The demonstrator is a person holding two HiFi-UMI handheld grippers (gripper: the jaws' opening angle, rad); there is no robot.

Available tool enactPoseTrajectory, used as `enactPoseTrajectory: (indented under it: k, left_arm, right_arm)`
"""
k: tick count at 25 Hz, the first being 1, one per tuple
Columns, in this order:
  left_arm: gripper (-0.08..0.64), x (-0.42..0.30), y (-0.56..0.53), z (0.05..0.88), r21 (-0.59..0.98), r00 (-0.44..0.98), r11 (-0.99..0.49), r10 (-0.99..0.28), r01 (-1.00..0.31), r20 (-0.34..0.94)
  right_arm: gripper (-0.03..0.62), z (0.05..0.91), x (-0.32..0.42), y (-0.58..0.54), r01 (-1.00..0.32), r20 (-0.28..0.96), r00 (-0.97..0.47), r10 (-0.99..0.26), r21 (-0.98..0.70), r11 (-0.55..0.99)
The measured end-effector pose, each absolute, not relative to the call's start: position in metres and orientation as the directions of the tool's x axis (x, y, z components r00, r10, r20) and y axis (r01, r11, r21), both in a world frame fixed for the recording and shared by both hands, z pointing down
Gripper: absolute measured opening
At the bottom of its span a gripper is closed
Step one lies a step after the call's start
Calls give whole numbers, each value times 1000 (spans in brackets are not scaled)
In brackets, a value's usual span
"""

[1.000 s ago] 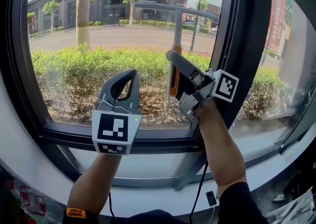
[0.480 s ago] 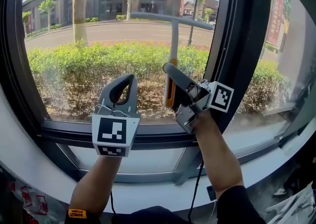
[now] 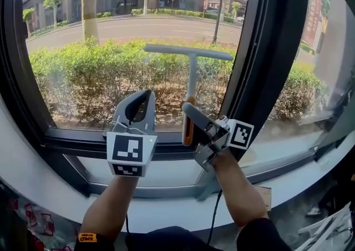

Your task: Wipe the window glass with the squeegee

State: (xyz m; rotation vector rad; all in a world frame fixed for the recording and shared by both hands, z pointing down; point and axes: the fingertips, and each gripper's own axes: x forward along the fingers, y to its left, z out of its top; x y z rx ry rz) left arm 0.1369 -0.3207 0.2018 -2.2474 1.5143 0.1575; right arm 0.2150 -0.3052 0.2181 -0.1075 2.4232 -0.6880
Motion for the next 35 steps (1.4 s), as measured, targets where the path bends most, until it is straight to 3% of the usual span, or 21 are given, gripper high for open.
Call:
enactPoseTrajectory:
  k: [12,19,27,35]
  left_arm:
    - [15,142,-329,253,-234,391,-336,-885,-912,-255]
    - [15,121,-329,272,-222,370,-323,-902,-920,-223]
    - [15,16,-310,274,-213,252,-203,-939,-956,-233]
    - [15,-156,-287,272,-195,69,-20,-966,-981,-248]
  right_arm:
    - [51,296,220,-299,95,-511,-812,-283,-593,799]
    - [46,291,215,-292,7,-494,-812,-311,-541,841]
    - [46,292,138,-278,-60,-447,-842,-302,-478,876]
    - [46,268,-16,-278,-18,-447,-863,-235,-437,899]
